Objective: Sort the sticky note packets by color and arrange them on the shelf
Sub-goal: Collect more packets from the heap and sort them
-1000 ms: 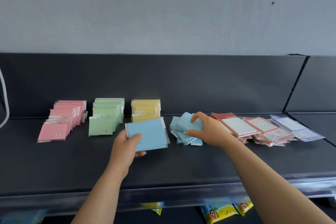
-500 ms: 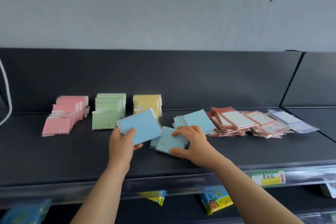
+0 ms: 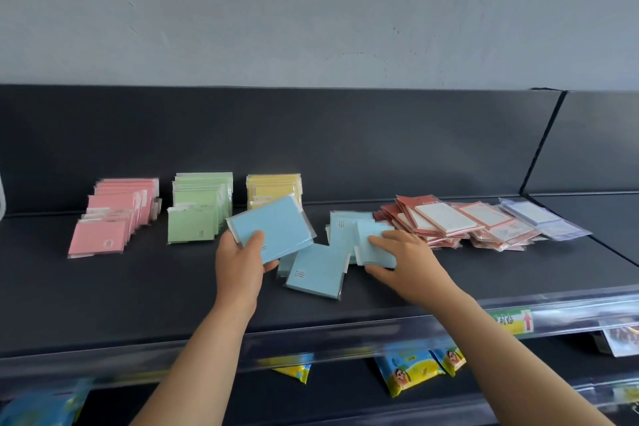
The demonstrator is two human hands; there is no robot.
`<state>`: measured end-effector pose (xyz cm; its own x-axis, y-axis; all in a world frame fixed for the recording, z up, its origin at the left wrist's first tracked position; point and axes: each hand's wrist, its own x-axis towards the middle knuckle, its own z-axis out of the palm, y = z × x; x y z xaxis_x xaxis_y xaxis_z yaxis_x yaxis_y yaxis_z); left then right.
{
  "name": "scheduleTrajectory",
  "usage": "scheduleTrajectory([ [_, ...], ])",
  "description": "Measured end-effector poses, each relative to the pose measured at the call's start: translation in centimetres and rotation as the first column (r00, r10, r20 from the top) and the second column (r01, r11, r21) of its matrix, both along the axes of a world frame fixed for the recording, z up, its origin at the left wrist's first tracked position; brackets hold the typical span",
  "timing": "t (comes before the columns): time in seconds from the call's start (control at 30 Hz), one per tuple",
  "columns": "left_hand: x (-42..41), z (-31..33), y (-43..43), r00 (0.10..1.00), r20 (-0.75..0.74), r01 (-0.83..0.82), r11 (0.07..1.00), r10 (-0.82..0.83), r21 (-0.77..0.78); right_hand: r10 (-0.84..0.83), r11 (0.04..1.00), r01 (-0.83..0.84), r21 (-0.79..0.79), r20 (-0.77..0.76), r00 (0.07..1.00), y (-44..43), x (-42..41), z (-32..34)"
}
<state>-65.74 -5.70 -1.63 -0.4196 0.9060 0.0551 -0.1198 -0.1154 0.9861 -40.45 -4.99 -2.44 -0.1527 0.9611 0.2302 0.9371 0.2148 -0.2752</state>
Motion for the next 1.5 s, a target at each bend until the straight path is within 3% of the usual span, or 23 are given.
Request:
scheduleTrajectory([
  [0.2,0.9,-0.1,0.0,0.999,0.004,0.035,0.999,-0.035,0.001,-0.001,0.993,0.024,0.113,-0.2,0.98,-1.5,1.1,-0.3],
  [0.33,1.2,0.0,-0.2,0.999,0.017,0.047,0.999,-0.047,-0.001,0.012,0.996,-0.029,-0.084,-0.202,0.979,-1.0,0.7,-0.1],
  [0.57,1.6,-0.1,-0.7,0.996,0.054,0.078,0.997,-0.078,-0.008,-0.037,0.985,-0.023,-0.169,-0.344,0.938,-1.4,0.6,0.1],
  [0.73,1.7,-0.1,-0.5,0.997,0.032,0.066,0.998,-0.066,-0.01,0.031,0.992,-0.056,-0.113,-0.211,0.977,0.1,-1.5,0.4],
  [0.9,1.4,-0.6,-0.5,1.0,0.009,0.013,1.0,-0.013,-0.02,0.113,0.973,-0.139,-0.182,-0.149,0.982,0.8,-3.7,0.0],
  [0.97,1.2,-0.6,-0.6,1.0,0.003,-0.014,1.0,0.014,-0.009,0.087,0.979,-0.138,-0.148,-0.305,0.948,0.9,-3.6,0.1],
  [1.03,1.0,-0.6,-0.6,0.999,-0.005,-0.04,0.999,0.04,0.014,-0.012,0.994,-0.033,-0.102,-0.411,0.912,1.2,-2.9,0.1],
  [1.1,0.9,-0.6,-0.6,0.999,-0.009,-0.054,0.998,0.054,0.026,-0.128,0.99,0.087,-0.114,-0.424,0.897,1.4,-2.3,0.2],
  [1.23,1.2,-0.7,-0.6,0.999,-0.029,-0.036,0.999,0.036,0.016,-0.261,0.96,0.176,-0.22,-0.459,0.849,1.9,-2.5,0.7],
  [1.4,1.2,-0.6,-0.6,0.999,-0.034,-0.028,1.0,0.029,0.013,-0.345,0.937,0.214,-0.278,-0.627,0.698,2.0,-2.8,2.4],
  [1.5,1.1,-0.6,-0.6,0.999,-0.033,-0.023,1.0,0.023,0.018,-0.336,0.941,0.208,-0.266,-0.679,0.652,2.3,-2.6,2.7],
])
